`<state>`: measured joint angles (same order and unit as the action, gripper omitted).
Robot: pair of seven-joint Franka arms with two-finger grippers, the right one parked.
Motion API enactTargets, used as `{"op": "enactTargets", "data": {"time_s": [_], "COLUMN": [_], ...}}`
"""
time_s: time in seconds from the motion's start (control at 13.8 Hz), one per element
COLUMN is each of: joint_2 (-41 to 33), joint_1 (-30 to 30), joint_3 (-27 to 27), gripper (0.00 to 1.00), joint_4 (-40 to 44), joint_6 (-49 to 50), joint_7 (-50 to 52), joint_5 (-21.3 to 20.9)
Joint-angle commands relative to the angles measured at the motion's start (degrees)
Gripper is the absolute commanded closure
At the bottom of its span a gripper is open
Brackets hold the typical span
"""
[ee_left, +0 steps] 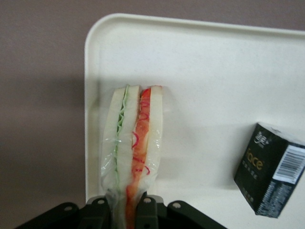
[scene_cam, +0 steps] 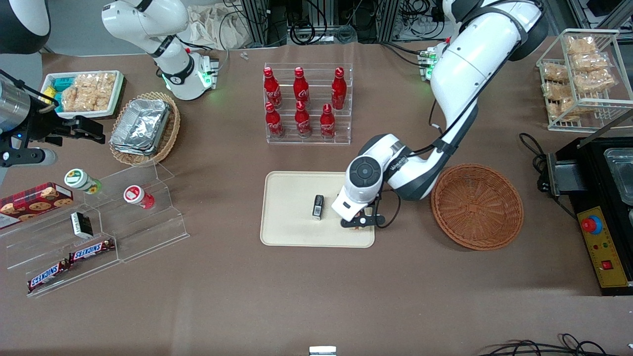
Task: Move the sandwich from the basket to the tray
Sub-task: 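Carry the sandwich to the cream tray and set it beside the black box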
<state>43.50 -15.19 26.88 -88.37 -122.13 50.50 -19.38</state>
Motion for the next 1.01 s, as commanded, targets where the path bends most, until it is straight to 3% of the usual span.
{"op": "enactTargets", "data": {"time_s": [0.0, 0.29, 0.51, 0.8, 0.94], "joint_2": [0.7, -1.0, -4.0, -11.9, -17.3], "joint_1": [-0.5, 0.8, 3.8, 12.9, 18.1], "joint_3": [-0.4, -0.5, -0.2, 0.9, 0.8], "gripper": [0.0, 0.0, 0.0, 0.0, 0.0], "joint_4": [1.4, 4.3, 12.6, 12.6, 9.0], "joint_6": [0.6, 2.5, 17.0, 19.8, 21.1], "joint_7": [0.2, 0.1, -0.7, -1.5, -9.1], "joint_5": [-1.1, -1.2, -0.4, 3.1, 6.7]}}
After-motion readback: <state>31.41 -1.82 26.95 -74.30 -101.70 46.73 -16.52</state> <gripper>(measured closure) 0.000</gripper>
